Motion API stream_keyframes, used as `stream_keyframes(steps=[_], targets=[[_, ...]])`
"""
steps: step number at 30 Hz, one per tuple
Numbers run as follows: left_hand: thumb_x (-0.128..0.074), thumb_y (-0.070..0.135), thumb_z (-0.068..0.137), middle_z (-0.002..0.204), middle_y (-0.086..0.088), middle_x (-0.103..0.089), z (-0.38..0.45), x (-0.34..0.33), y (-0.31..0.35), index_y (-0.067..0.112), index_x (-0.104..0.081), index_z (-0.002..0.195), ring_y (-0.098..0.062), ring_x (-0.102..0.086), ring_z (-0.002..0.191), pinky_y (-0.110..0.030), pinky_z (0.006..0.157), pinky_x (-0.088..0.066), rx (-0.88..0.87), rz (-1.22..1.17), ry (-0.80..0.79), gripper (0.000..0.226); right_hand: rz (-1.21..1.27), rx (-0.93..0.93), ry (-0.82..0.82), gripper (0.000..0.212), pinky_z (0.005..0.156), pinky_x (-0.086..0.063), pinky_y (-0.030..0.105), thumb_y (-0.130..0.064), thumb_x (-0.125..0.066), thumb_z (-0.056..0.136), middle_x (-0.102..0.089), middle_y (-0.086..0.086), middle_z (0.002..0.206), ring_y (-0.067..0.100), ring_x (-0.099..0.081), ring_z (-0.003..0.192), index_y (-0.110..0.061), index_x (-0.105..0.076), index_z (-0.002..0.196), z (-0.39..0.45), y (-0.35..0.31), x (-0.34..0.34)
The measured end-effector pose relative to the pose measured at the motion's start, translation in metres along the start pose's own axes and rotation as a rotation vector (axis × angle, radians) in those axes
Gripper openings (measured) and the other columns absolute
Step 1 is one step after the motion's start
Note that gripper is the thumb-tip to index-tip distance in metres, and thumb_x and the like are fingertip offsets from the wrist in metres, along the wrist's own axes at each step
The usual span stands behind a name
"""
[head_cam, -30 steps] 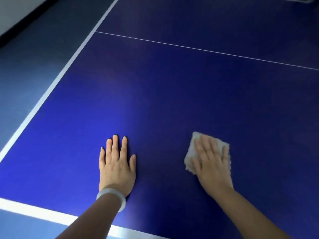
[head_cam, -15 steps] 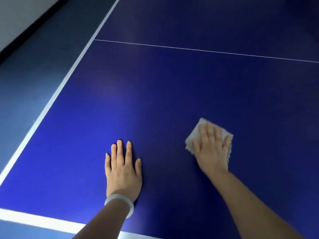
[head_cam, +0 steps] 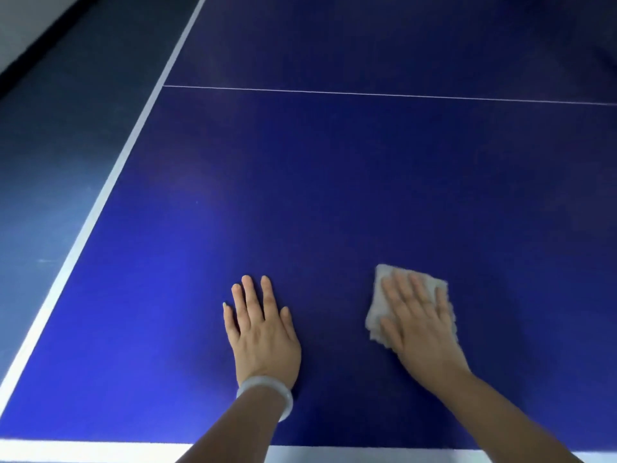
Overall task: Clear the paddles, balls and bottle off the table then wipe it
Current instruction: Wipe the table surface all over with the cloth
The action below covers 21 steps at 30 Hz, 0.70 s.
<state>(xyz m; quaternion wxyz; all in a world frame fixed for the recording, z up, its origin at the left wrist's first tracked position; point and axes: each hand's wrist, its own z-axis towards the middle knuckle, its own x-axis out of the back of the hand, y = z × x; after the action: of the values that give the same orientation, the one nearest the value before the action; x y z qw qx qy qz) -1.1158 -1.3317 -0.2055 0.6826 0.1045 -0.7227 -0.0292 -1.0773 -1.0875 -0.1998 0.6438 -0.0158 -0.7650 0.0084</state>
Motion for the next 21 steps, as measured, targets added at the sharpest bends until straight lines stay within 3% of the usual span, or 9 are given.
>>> stream_keyframes(steps=[2,4,6,9,11,13,15,18,21], targets=[[-0.01,0.038,0.098,0.163,-0.012,-0.01,-0.001,0.0,0.0,0.014,-0.014,0.155,-0.029,-0.006,0.151,-0.049,0.122,-0.006,-0.003,-0.007,0.004,0.062,0.087,-0.326,0.014,0.063,0.12,0.007,0.054,-0.052,0.001,0.099,0.005,-0.002,0.165,0.018,0.012,0.151,-0.026,0.007,0.156,0.013,0.005,0.007],[-0.012,0.036,0.102,0.164,-0.011,-0.006,-0.002,-0.001,-0.001,0.015,-0.009,0.156,-0.028,-0.001,0.151,-0.048,0.122,-0.002,-0.004,-0.015,0.007,0.058,0.16,-0.501,0.031,0.064,0.118,0.011,0.056,-0.05,-0.009,0.099,0.005,0.002,0.165,0.022,0.012,0.151,-0.025,0.006,0.156,0.025,-0.021,0.013],[-0.016,0.036,0.102,0.164,-0.01,-0.001,-0.002,0.001,-0.002,0.016,-0.006,0.157,-0.026,0.005,0.151,-0.047,0.122,0.003,-0.006,-0.028,-0.007,0.059,0.182,-0.382,0.04,0.063,0.117,0.014,0.057,-0.048,-0.016,0.101,0.004,0.003,0.165,0.025,0.011,0.151,-0.024,0.002,0.157,0.021,-0.064,0.011],[-0.022,0.033,0.102,0.164,-0.008,0.004,-0.002,0.008,-0.005,0.019,-0.004,0.156,-0.024,0.011,0.151,-0.043,0.121,0.009,-0.042,-0.079,-0.037,0.059,0.086,0.029,0.046,0.063,0.119,-0.005,0.059,-0.047,-0.023,0.099,-0.012,0.002,0.164,0.025,-0.005,0.151,-0.021,-0.017,0.157,-0.025,-0.111,-0.002],[-0.03,0.025,0.102,0.164,-0.006,0.001,-0.002,0.016,-0.014,0.02,-0.011,0.156,-0.022,0.011,0.151,-0.038,0.121,0.014,-0.11,-0.178,-0.06,0.057,0.035,0.147,0.034,0.062,0.118,-0.012,0.056,-0.05,-0.022,0.1,-0.019,0.0,0.163,0.022,-0.011,0.151,-0.022,-0.022,0.156,-0.054,-0.098,-0.01],[-0.04,0.016,0.1,0.164,-0.005,-0.009,-0.004,0.026,-0.034,0.018,-0.025,0.153,-0.022,0.002,0.151,-0.032,0.121,0.012,-0.217,-0.286,-0.085,0.055,0.001,0.063,0.054,0.063,0.118,-0.012,0.055,-0.053,-0.012,0.101,-0.027,0.0,0.16,0.022,-0.017,0.15,-0.023,-0.026,0.154,-0.071,-0.069,-0.015],[-0.05,0.008,0.096,0.16,-0.011,-0.022,-0.006,0.036,-0.065,0.01,-0.039,0.148,-0.028,-0.012,0.15,-0.034,0.122,0.001,-0.252,-0.321,-0.038,0.053,0.044,-0.193,0.067,0.07,0.119,-0.008,0.055,-0.057,-0.003,0.098,-0.028,0.002,0.16,0.023,-0.02,0.149,-0.023,-0.026,0.154,-0.078,-0.045,-0.012],[-0.06,0.006,0.091,0.153,-0.023,-0.032,-0.004,0.043,-0.117,-0.001,-0.047,0.14,-0.04,-0.026,0.145,-0.046,0.121,-0.014,-0.125,-0.241,0.083,0.051,0.172,-0.553,0.074,0.066,0.119,0.008,0.053,-0.059,0.004,0.092,-0.008,0.001,0.165,0.02,0.002,0.152,-0.03,0.004,0.151,-0.073,-0.062,-0.015],[-0.053,0.022,0.097,0.157,-0.022,-0.025,0.008,0.048,-0.152,0.001,-0.037,0.147,-0.039,-0.018,0.147,-0.047,0.121,-0.012,0.015,-0.146,0.078,0.057,0.186,-0.453,0.084,0.063,0.117,0.009,0.057,-0.055,-0.002,0.095,-0.007,0.004,0.164,0.023,0.002,0.152,-0.028,0.003,0.153,-0.061,-0.131,-0.012]])
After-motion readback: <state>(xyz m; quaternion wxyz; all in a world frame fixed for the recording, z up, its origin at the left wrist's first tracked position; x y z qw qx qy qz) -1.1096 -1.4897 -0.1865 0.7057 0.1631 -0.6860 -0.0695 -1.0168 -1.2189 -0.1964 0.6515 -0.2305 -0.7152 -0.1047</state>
